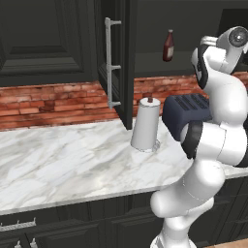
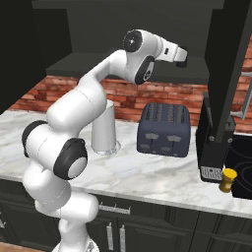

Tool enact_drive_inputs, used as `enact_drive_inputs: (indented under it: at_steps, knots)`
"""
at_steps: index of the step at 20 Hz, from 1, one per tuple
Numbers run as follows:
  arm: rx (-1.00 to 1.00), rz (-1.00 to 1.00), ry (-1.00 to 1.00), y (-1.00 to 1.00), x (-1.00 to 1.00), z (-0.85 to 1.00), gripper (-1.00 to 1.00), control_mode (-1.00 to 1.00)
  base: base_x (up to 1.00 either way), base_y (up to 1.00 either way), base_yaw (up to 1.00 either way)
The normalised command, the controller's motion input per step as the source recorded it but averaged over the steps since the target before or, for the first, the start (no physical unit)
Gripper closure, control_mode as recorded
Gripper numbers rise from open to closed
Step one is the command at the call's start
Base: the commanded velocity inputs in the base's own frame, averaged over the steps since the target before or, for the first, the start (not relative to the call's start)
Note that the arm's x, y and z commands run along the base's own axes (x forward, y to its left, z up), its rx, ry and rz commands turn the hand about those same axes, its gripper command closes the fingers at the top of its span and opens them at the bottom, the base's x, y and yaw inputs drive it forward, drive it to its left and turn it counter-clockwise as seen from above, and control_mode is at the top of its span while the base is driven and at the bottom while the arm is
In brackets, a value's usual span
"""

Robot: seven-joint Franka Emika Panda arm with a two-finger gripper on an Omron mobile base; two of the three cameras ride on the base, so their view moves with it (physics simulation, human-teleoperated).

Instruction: Collect the turmeric, ketchup, and shaker from the cabinet and place them next to the stove.

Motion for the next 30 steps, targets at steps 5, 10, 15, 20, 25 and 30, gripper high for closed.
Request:
enact_drive_inputs:
  at_steps: [5, 10, 15, 20, 25, 30]
  knots:
    - [-0.01, 0.01, 0.01, -0.02, 0.25, 0.0, -1.0, -1.0, 0.0, 0.0, 0.0]
    - [0.0, 0.0, 0.0, -0.06, 0.23, 0.0, -1.0, -1.0, 0.0, 0.0, 0.0]
    - [0.0, 0.0, 0.0, -0.12, 0.25, -0.04, -1.0, -1.0, 0.0, 0.0, 0.0]
    - [-0.02, 0.0, 0.0, -0.26, 0.14, -0.21, -1.0, -1.0, 0.0, 0.0, 0.0]
    - [-0.04, 0.0, 0.0, -0.22, 0.1, -0.17, -1.0, -1.0, 0.0, 0.0, 0.0]
    - [0.0, 0.01, 0.0, -0.01, 0.14, 0.0, -1.0, -1.0, 0.0, 0.0, 0.0]
